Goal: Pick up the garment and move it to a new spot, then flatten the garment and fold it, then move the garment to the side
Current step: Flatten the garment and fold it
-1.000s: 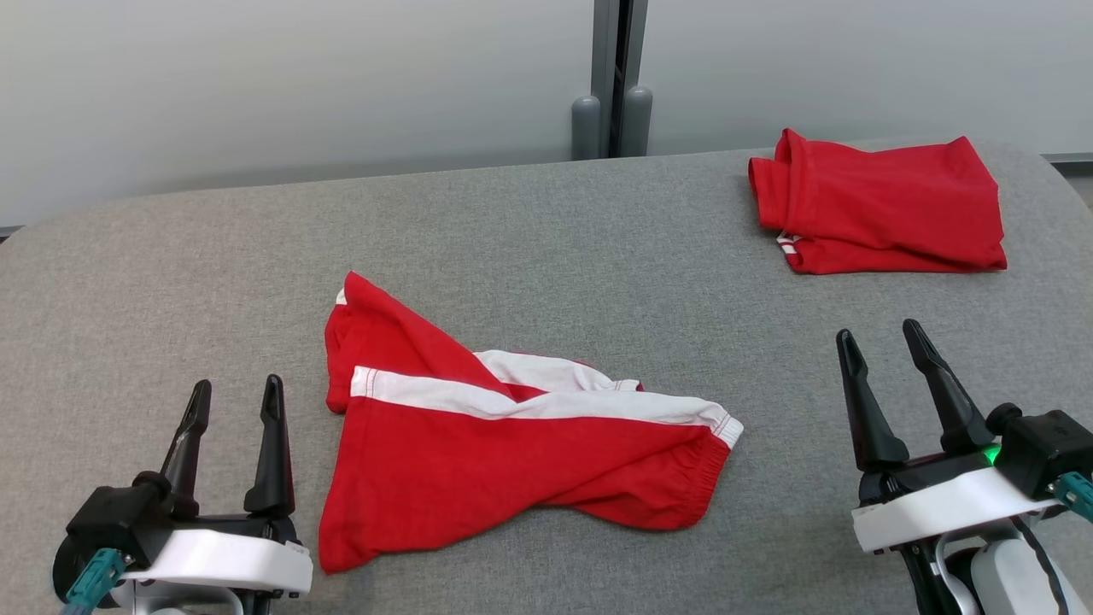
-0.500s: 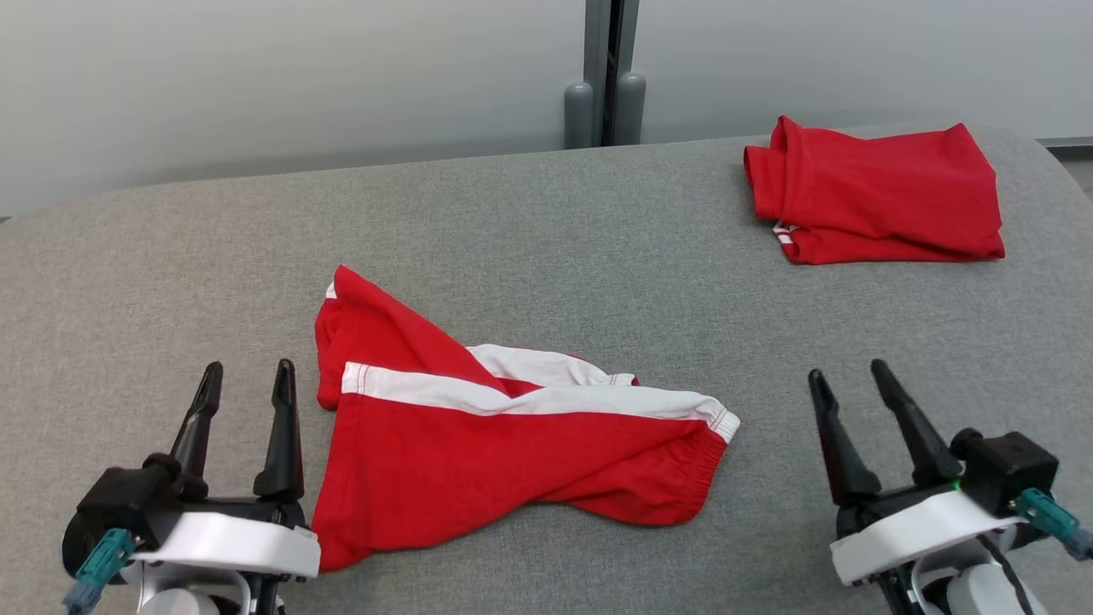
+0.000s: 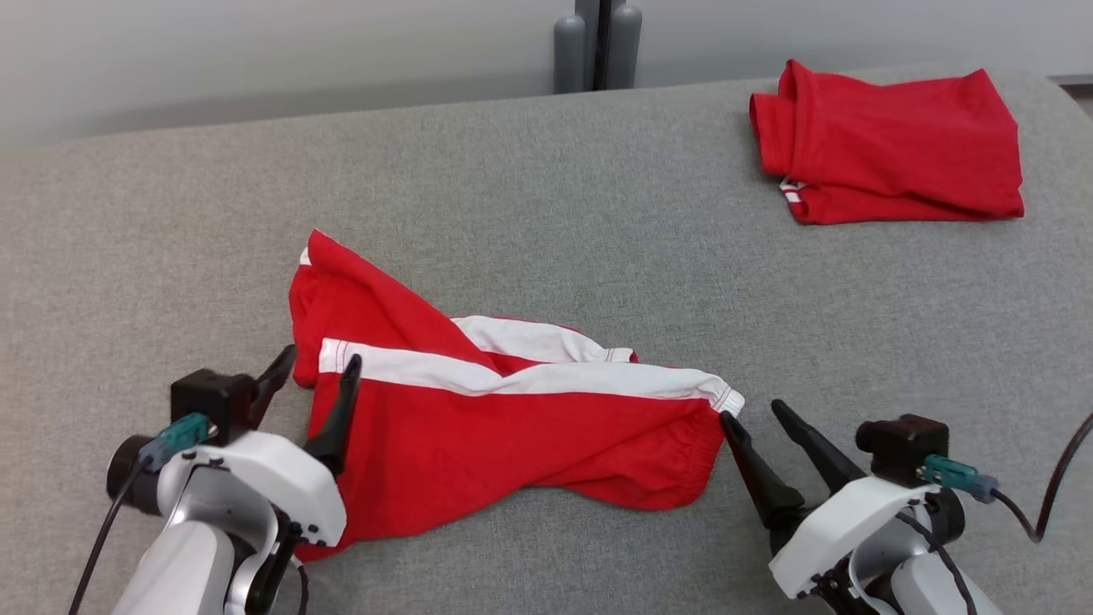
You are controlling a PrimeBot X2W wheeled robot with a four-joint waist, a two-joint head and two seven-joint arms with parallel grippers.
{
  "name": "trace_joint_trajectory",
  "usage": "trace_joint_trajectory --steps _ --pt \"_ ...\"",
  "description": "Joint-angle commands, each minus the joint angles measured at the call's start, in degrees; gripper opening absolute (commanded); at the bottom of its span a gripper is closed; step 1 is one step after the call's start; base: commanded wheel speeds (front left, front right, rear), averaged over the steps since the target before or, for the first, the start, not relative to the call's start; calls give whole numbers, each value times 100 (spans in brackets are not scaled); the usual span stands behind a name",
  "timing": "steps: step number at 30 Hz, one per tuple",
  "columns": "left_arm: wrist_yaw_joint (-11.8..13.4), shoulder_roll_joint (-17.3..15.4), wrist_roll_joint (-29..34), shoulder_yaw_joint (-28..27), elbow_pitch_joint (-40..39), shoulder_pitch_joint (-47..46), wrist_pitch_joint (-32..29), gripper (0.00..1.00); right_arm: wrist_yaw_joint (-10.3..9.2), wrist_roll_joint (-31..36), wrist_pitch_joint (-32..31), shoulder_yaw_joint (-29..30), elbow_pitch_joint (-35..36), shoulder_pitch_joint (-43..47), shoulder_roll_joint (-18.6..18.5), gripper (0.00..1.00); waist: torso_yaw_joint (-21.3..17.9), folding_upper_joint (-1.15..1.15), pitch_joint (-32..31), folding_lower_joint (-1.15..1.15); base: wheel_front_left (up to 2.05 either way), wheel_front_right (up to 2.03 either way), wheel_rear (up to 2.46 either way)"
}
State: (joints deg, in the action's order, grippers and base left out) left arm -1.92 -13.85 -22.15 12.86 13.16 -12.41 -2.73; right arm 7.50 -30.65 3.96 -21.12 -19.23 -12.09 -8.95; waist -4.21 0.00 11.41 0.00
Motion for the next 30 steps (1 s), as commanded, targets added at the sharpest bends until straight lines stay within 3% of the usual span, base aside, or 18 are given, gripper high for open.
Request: trace_joint_trajectory --steps 1,10,25,27,30 --pt "-43 -40 -5 47 6 -143 -88 100 0 -73 -52 -32 -9 -50 -33 100 -20 0 80 0 0 0 0" --pt "-15 -165 -49 162 340 -588 -896 100 0 -462 -76 -482 -135 -339 -135 100 -121 0 357 0 0 0 0" --pt "77 -111 -162 223 256 -437 -955 99 0 -744 213 -948 -424 -641 -159 100 -129 0 333 0 0 0 0" --pt "81 -112 -166 237 216 -453 -956 78 0 -774 230 -989 -471 -657 -169 97 -108 0 318 0 0 0 0" --pt "56 -102 -199 267 180 -432 -974 38 0 -760 276 -1019 -507 -711 -194 71 -88 0 299 0 0 0 0"
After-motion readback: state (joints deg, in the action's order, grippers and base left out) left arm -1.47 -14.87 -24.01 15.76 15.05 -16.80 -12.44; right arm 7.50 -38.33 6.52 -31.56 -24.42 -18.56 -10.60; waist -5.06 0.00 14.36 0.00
